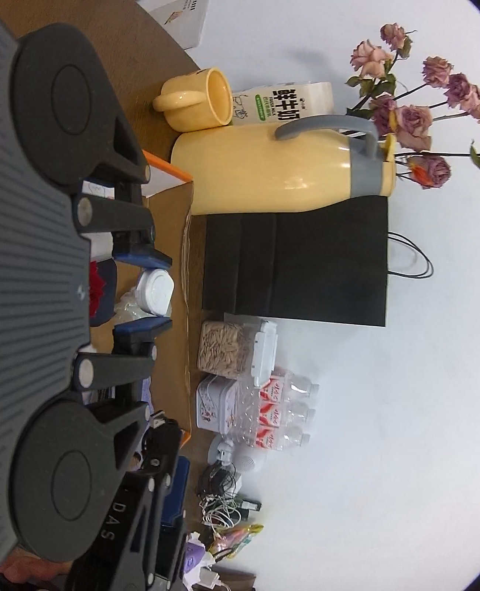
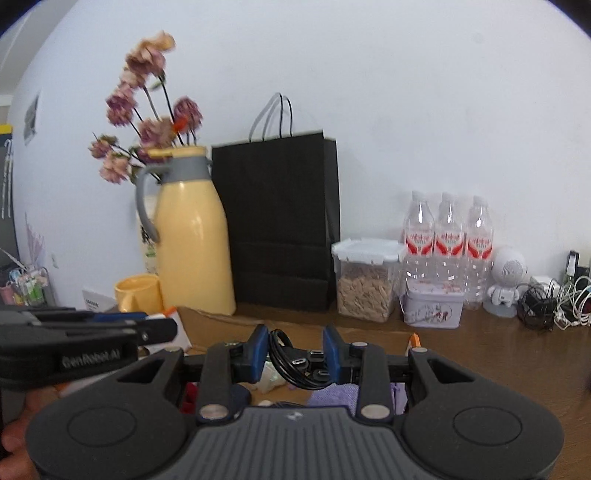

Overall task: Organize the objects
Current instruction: 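Carry the white cap and earphones into the box and open both grippers, then grasp the white cloth with the right gripper while the left gripper grasps the round white puck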

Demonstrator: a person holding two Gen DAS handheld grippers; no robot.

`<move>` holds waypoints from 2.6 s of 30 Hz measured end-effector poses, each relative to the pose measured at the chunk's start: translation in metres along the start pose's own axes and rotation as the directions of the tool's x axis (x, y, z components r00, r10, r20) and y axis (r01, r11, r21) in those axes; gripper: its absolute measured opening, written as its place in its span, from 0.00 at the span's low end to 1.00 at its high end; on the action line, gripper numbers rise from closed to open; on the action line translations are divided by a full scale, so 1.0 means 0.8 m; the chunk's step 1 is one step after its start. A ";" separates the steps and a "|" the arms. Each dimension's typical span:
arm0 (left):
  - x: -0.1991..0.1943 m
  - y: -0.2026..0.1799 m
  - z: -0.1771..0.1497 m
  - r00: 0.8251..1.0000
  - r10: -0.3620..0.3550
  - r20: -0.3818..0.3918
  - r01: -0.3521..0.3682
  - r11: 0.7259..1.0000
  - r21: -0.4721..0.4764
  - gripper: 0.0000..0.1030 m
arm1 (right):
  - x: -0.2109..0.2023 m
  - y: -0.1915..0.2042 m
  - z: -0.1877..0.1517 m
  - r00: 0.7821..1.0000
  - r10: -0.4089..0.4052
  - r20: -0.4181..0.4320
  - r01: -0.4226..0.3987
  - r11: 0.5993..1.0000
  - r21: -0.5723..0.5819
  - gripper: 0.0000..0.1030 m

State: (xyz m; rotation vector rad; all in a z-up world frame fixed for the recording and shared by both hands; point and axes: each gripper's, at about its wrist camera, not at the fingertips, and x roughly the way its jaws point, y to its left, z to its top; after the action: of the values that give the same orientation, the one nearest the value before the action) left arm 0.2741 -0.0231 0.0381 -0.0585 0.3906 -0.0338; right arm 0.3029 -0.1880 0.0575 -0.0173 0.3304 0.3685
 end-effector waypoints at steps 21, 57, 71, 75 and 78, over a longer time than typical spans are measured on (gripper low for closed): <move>0.006 0.016 -0.002 0.988 0.150 0.018 -0.151 0.989 0.006 1.00 | 0.008 -0.025 -0.012 0.996 -0.062 -0.066 0.064 0.998 0.028 1.00; -0.139 0.059 -0.105 0.977 0.141 -0.159 -0.133 0.990 0.056 1.00 | -0.120 0.014 -0.141 0.935 0.048 -0.351 -0.057 0.998 -0.014 1.00; -0.149 0.065 -0.111 0.974 0.149 -0.172 -0.146 0.989 0.032 1.00 | -0.098 0.012 -0.143 0.923 0.163 -0.349 -0.151 0.987 0.062 0.74; -0.148 0.063 -0.113 0.973 0.148 -0.177 -0.144 0.989 0.034 1.00 | -0.102 0.012 -0.143 0.928 0.168 -0.332 -0.152 0.986 0.074 0.69; -0.148 0.061 -0.114 0.973 0.146 -0.180 -0.142 0.989 0.038 1.00 | -0.106 0.013 -0.144 0.936 0.161 -0.314 -0.146 0.987 0.071 0.65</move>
State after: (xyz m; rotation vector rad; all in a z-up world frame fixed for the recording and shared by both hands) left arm 0.1307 0.0266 -0.0042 -0.0025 0.5765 0.1003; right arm 0.1884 -0.2165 -0.0237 -0.0047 0.6638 0.5145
